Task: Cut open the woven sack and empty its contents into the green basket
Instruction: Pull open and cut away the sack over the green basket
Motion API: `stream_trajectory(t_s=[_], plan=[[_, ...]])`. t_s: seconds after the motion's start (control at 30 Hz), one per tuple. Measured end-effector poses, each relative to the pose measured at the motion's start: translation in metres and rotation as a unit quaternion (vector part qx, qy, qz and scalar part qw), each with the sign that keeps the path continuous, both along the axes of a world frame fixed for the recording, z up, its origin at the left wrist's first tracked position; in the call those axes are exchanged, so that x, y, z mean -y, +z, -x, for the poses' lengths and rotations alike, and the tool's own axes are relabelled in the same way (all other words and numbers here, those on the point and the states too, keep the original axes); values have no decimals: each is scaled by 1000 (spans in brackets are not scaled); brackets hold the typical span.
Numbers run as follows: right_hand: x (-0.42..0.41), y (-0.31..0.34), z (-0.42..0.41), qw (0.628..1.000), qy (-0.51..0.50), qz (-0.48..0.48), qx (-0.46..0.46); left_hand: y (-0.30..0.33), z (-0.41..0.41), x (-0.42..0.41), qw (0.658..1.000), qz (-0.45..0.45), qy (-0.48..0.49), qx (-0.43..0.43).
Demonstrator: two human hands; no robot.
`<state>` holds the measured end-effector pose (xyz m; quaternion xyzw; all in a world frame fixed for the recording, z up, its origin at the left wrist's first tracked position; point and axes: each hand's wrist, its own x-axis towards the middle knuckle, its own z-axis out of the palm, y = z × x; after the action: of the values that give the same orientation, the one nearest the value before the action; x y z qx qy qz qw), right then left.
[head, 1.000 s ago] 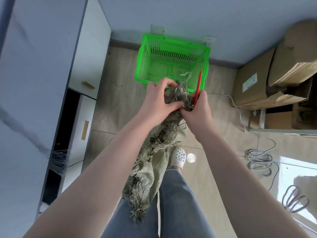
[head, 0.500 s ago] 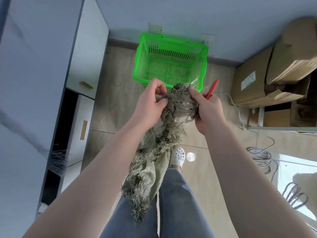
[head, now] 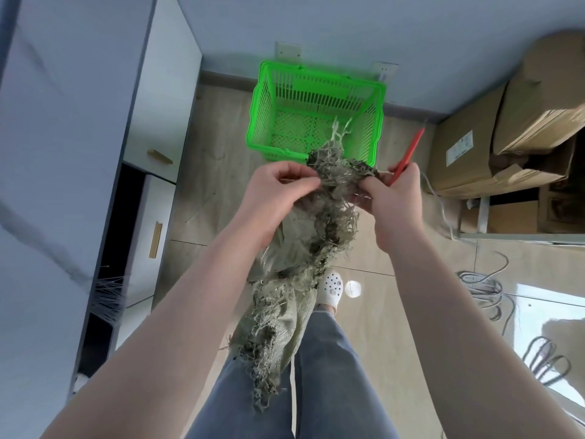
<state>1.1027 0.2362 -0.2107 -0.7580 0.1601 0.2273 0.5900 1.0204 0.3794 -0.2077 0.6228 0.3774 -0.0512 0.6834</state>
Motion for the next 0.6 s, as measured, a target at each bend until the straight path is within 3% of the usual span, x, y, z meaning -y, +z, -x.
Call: stream_trajectory(t_s=[0.13, 0.27, 0.37, 0.5, 0.6], plan=[[0, -5, 0, 998, 68, 3, 6, 7, -3, 3, 995, -85, -39, -37], [-5, -5, 10, 985, 168, 27, 38, 12, -5, 6, 997, -64, -47, -6], [-6, -5, 8, 979, 148, 100, 95, 11, -4, 5, 993, -91, -68, 17], [-2, -9, 0, 983, 124, 106, 80, 5, -2, 2, 976, -194, -90, 30], [-1, -11, 0, 985, 114, 110, 64, 2, 0, 1, 977, -194, -82, 22]])
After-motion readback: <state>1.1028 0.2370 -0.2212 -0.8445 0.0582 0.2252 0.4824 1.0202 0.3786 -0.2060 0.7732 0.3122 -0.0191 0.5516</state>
